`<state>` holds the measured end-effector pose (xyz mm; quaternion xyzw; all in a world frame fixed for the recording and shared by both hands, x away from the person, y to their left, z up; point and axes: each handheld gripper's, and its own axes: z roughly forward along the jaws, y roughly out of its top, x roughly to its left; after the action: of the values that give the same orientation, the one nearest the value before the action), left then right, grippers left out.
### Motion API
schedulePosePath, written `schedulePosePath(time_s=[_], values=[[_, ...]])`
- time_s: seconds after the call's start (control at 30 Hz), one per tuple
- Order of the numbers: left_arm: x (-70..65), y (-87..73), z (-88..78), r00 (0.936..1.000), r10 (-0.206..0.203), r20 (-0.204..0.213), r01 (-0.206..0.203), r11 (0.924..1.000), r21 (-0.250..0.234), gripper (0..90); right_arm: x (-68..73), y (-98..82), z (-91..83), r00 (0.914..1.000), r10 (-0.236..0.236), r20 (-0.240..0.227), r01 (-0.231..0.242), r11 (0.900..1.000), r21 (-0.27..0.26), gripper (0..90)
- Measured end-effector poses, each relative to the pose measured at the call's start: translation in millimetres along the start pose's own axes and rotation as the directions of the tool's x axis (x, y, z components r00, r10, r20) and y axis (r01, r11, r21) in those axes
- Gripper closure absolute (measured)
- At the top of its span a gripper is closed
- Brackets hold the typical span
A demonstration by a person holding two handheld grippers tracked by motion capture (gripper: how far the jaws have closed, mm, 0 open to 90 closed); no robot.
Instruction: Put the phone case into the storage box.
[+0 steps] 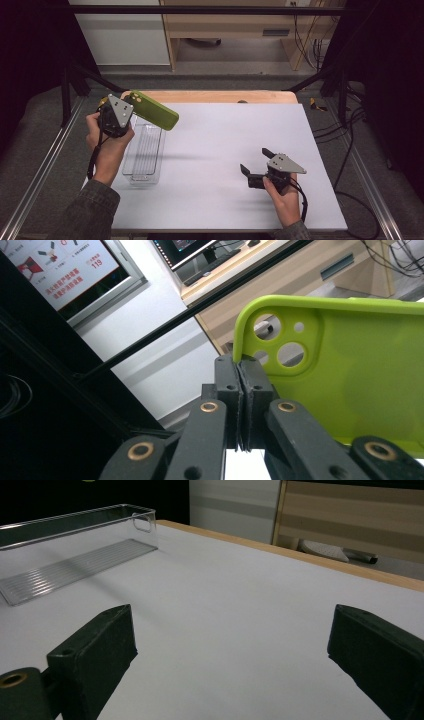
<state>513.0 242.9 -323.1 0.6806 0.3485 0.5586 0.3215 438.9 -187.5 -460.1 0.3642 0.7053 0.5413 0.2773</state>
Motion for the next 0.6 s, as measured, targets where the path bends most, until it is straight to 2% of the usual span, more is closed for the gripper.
schedulePosePath(time_s=[0.23,0.4,0.6], values=[[5.1,-4.2,1.5,0.9996,0.016,-0.025,-0.016,0.9998,0.008,87.9,-0.1,0.0,0.0,1.0000,0.000,-0.001,0.000,1.000,0.000,5.2],[9.0,-5.2,2.9,0.9975,0.048,-0.052,-0.048,0.9988,0.012,87.9,0.2,-0.1,0.0,1.0000,-0.001,-0.003,0.001,1.000,0.001,5.0],[16.4,-5.6,5.7,0.9953,0.066,-0.071,-0.065,0.9976,0.023,87.9,0.9,-0.4,0.1,1.0000,0.004,0.003,-0.004,1.000,-0.005,4.3]])
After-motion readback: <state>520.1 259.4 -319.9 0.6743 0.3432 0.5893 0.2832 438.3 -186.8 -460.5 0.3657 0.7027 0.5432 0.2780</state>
